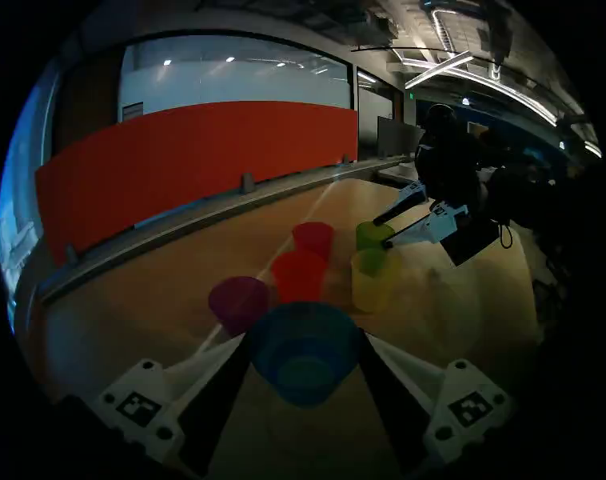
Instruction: Pour water
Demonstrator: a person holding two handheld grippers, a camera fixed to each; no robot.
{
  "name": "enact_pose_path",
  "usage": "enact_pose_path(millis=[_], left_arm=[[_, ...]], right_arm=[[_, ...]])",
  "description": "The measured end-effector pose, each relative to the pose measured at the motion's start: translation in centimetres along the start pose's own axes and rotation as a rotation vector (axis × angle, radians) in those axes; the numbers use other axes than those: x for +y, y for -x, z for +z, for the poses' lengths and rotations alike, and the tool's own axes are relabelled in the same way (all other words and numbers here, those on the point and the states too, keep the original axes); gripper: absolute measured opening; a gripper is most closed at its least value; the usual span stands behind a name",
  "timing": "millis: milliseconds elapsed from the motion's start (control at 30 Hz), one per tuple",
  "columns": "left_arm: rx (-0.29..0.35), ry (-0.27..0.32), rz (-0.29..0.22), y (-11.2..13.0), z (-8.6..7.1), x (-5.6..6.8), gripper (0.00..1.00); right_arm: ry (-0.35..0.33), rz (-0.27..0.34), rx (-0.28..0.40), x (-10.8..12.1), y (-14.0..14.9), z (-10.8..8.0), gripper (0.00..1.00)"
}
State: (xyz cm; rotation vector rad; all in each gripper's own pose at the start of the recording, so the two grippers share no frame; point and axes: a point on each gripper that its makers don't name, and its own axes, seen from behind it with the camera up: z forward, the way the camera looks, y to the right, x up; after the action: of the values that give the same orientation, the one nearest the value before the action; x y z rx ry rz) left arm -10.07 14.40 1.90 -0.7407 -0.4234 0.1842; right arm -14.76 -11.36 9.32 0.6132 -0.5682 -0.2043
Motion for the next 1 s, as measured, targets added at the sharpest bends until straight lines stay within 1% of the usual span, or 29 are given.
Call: enact_pose_path(millis=[233, 467, 567, 667, 800, 1000], left_arm=[[0.006, -0.012, -0.002, -0.2, -0.5, -0.4, 0.89], [0.008, -0.020, -0.004, -0.2, -0.8, -0.8, 0.89], [0.008, -0.021, -0.007, -0.2, -0.8, -0.8, 0.89], [0.010, -0.022, -0.012, -0.1, -0.8, -0.8, 0.89], [0.017, -0.026, -0.014, -0.2, -0.8, -0.9, 0.89], [0.038, -0.028, -0.021, -0.9, -1.2, -1.0, 0.89]], right_arm=[[-0.001, -0.001, -0.006, 0.2, 0.1, 1.2, 1.00], [0.008, -0.005, -0.008, 0.5, 0.4, 1.9, 0.99], [0.009, -0.005, -0.001, 0.5, 0.4, 2.1, 0.94], [0.008, -0.004, 0.010, 0.4, 0.3, 2.2, 0.94], [0.006, 0.001, 0.028, 0.4, -0.2, 1.8, 0.93], [0.005, -0.003, 0.056, 0.4, -1.7, 0.1, 0.93]])
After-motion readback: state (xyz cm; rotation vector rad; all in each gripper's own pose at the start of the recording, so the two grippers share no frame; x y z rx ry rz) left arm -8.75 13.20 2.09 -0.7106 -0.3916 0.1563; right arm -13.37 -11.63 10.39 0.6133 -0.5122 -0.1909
